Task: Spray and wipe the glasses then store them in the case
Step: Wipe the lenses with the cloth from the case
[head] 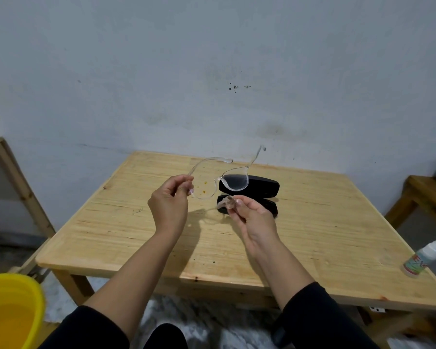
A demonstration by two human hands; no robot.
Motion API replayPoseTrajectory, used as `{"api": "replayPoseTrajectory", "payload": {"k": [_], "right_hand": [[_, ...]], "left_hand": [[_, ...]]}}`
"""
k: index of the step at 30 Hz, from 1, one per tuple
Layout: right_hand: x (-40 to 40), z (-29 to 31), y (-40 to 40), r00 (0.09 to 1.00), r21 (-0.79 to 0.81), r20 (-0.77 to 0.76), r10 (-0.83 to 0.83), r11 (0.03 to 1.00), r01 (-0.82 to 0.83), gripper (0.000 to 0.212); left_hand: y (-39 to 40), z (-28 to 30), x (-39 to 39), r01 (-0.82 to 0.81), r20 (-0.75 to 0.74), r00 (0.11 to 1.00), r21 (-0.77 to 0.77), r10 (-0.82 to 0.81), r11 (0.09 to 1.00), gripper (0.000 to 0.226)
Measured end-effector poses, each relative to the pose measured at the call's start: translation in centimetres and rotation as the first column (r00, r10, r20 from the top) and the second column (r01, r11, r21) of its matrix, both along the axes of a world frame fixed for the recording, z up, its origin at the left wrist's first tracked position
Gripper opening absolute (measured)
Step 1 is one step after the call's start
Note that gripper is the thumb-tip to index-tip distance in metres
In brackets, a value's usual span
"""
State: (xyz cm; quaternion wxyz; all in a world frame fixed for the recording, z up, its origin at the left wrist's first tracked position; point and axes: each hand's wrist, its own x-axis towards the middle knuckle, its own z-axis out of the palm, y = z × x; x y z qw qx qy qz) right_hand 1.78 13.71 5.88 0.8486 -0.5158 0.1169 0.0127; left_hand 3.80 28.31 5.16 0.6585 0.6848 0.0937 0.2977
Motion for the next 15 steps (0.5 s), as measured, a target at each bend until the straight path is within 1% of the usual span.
{"api": "replayPoseTrajectory", "payload": {"k": [2,7,9,13,15], "right_hand": [[0.0,0.4,1.4,1.0,0.053,0.005,-0.001,0.999,0.001,0.016],[0.9,1.4,3.8,0.996,0.124,0.003,-0.093,0.988,0.092,0.014],[1.3,1.4,4.4,0.988,0.103,0.001,-0.155,0.983,0.154,0.012],[1.5,1.2,5.3,0.957,-0.007,-0.027,-0.288,0.958,0.287,0.011],[1.4,1.1,5.7,0.945,-0.018,-0.011,-0.326,0.945,0.326,0.013]], "left_hand": [[-0.5,0.0,-0.1,0.004,0.012,1.0,0.005,-0.004,1.0,0.028],[-1.1,0.2,-0.2,0.019,0.033,0.999,0.028,-0.02,0.999,0.026],[-1.3,0.2,-0.4,0.033,0.035,0.999,0.038,-0.034,0.999,0.026],[-1.6,0.0,-0.7,0.065,0.031,0.997,0.069,-0.067,0.996,0.026],[-1.8,-0.2,-0.8,0.07,0.032,0.997,0.093,-0.073,0.993,0.023]]}}
